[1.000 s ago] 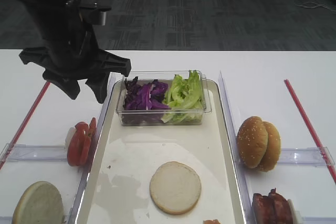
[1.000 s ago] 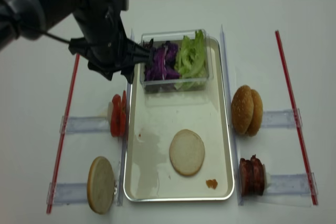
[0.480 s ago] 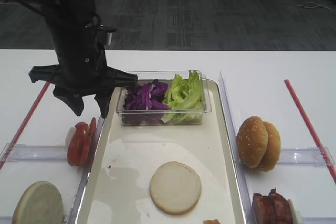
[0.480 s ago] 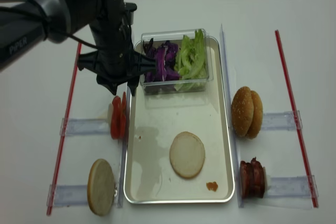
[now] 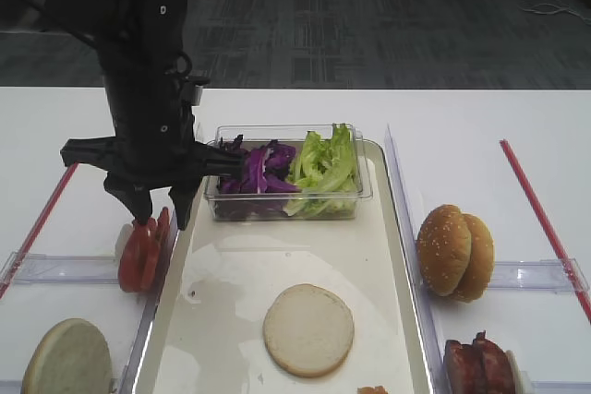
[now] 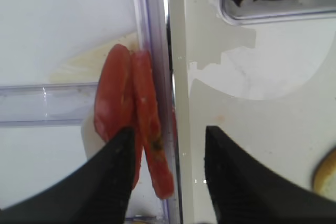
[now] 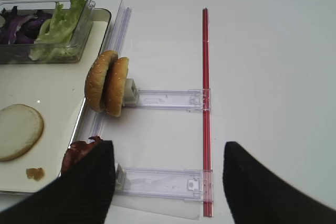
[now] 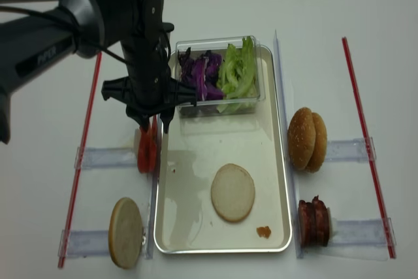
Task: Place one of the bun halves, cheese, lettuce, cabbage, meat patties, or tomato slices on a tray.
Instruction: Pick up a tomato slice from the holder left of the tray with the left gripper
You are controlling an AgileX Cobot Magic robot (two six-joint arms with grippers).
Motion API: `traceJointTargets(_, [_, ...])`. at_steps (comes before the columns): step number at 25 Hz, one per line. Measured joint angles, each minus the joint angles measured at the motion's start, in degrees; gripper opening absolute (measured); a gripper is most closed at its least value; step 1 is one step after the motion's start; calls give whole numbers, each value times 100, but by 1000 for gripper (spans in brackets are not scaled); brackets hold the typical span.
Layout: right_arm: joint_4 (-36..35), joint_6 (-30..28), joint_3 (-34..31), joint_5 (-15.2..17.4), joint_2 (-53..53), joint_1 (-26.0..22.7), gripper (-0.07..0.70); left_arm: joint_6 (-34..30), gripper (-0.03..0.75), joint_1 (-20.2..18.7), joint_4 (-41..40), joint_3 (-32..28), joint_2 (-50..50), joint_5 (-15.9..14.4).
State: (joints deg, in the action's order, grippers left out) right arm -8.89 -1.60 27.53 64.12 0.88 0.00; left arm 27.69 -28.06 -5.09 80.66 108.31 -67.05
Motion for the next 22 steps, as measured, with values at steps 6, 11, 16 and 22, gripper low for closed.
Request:
traceJointTargets(6, [0, 0, 0, 0, 0, 0, 454, 0, 328, 0, 6, 0, 112, 0])
traceJointTargets(11, [0, 0, 0, 0, 0, 0, 454, -21, 328, 0, 6, 0, 197, 0])
traceJointTargets(16, [0, 0, 0, 0, 0, 0, 454, -48, 328, 0, 6, 0, 234, 11])
traceJointTargets(22, [0, 10, 0, 0, 0, 0, 454, -60, 328, 0, 6, 0, 408, 11])
